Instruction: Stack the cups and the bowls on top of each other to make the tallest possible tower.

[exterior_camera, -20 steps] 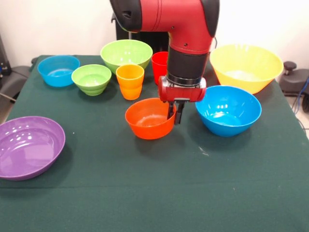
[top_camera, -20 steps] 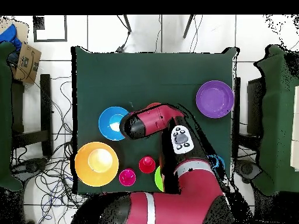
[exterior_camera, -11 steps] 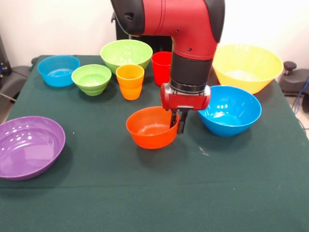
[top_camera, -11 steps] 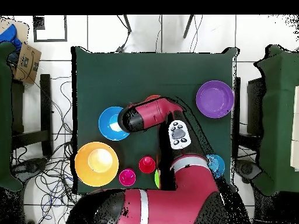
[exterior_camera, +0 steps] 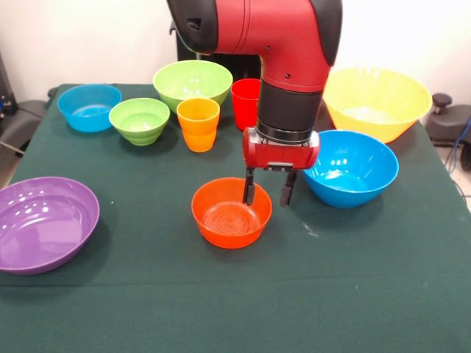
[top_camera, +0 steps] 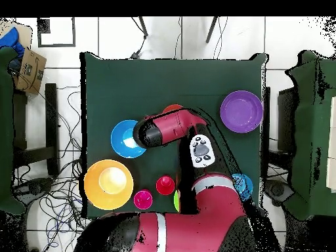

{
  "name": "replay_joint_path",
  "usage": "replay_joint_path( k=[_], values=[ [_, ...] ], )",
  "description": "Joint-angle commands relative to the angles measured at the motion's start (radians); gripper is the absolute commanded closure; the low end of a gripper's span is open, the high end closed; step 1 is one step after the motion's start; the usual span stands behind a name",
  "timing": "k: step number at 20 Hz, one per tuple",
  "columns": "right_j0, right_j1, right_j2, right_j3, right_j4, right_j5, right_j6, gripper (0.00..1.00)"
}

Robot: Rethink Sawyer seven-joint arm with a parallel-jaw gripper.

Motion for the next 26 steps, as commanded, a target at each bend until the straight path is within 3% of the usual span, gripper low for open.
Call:
replay_joint_path(
  k=[1, 11, 18, 26],
  values=[
    [0.004, 0.033, 0.011, -0.044, 0.029, 0.168, -0.019, 0.00],
    [-0.036, -0.017, 0.046, 0.019, 0.051, 0.186, -0.054, 0.00],
    [-0.103, -0.261, 0.116, 0.229, 0.100, 0.150, -0.104, 0.00],
    [-0.177, -0.375, 0.142, 0.370, 0.146, 0.140, -0.084, 0.00]
  ],
)
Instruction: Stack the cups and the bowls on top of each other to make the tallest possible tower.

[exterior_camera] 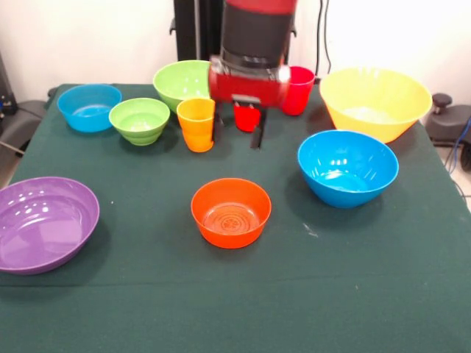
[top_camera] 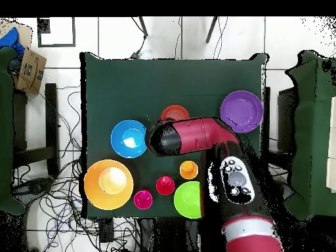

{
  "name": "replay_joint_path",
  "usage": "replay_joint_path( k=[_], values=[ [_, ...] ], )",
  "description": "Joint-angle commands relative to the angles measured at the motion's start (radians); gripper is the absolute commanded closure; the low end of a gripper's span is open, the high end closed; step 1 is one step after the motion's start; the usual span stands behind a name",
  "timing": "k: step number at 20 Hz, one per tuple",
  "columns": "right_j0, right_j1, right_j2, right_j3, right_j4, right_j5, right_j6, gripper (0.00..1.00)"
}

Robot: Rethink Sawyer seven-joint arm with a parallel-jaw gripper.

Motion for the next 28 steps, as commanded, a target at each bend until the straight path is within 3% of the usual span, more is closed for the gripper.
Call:
replay_joint_path(
  k=[1, 4, 11, 18, 28],
  values=[
    [-0.057, -0.126, 0.111, 0.187, 0.046, 0.052, -0.086, 0.00],
    [-0.049, -0.126, 0.098, 0.204, 0.047, 0.043, -0.052, 0.00],
    [-0.068, -0.107, 0.123, 0.207, 0.045, 0.060, -0.077, 0.00],
    [-0.008, -0.093, 0.076, 0.185, 0.023, 0.032, -0.003, 0.00],
    [0.025, -0.047, 0.054, 0.126, 0.025, 0.044, 0.017, 0.00]
  ],
)
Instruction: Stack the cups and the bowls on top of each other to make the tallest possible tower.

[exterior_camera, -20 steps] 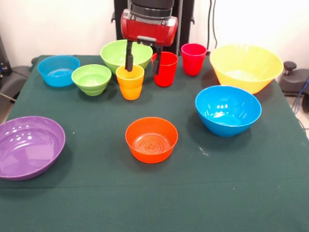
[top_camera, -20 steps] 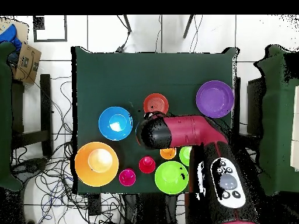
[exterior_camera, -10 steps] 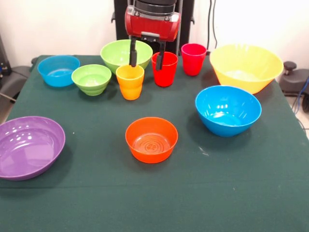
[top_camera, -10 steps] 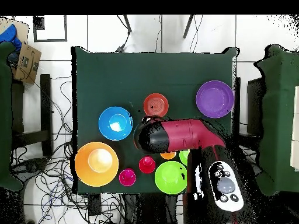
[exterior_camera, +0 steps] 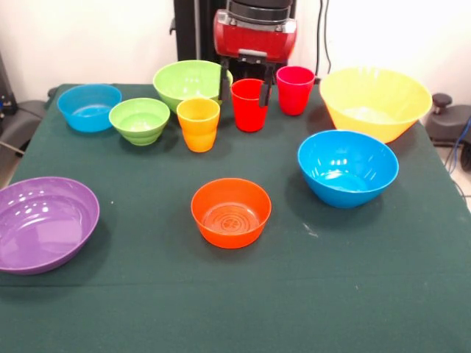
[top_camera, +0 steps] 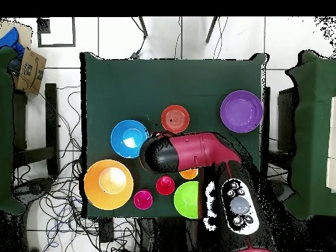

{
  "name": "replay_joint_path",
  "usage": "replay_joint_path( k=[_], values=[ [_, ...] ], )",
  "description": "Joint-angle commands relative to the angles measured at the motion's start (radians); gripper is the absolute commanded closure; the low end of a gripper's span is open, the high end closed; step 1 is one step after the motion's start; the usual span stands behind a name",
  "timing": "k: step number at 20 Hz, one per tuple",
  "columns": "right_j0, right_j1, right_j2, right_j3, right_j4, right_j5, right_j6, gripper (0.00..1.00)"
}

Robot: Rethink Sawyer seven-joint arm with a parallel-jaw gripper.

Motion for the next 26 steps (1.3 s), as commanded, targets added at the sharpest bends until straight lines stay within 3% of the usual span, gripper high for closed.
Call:
replay_joint_path(
  k=[1, 9, 15, 26],
  values=[
    [0.030, 0.081, 0.038, -0.021, 0.002, 0.050, 0.015, 0.00],
    [0.021, 0.069, 0.042, -0.028, 0.019, 0.068, 0.004, 0.00],
    [0.043, 0.069, -0.016, -0.001, -0.021, 0.001, 0.060, 0.00],
    [0.036, 0.020, -0.059, 0.050, -0.020, 0.008, 0.060, 0.00]
  ],
)
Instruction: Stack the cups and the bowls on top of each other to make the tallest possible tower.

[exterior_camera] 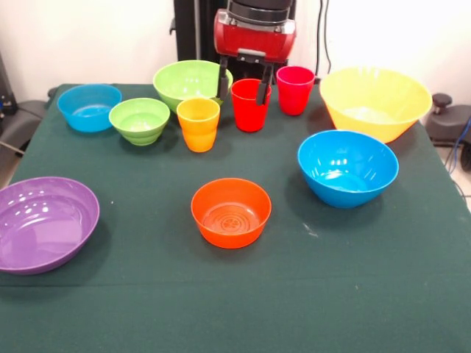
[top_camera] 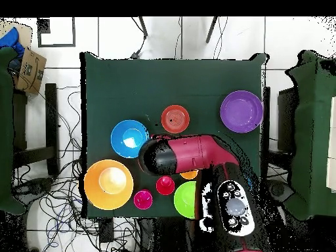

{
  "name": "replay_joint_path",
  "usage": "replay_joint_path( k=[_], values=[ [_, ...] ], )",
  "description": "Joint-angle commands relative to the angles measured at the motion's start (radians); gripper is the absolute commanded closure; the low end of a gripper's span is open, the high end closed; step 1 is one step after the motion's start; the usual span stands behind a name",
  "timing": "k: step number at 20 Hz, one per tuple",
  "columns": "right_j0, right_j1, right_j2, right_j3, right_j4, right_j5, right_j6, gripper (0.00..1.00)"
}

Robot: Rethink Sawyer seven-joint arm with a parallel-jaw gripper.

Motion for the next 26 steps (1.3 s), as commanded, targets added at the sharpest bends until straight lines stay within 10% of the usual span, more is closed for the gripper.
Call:
replay_joint_path(
  k=[1, 26],
  values=[
    [0.016, 0.019, -0.023, 0.044, -0.021, 0.009, 0.062, 0.00],
    [-0.060, 0.057, -0.064, 0.148, -0.038, -0.161, 0.053, 0.00]
  ],
)
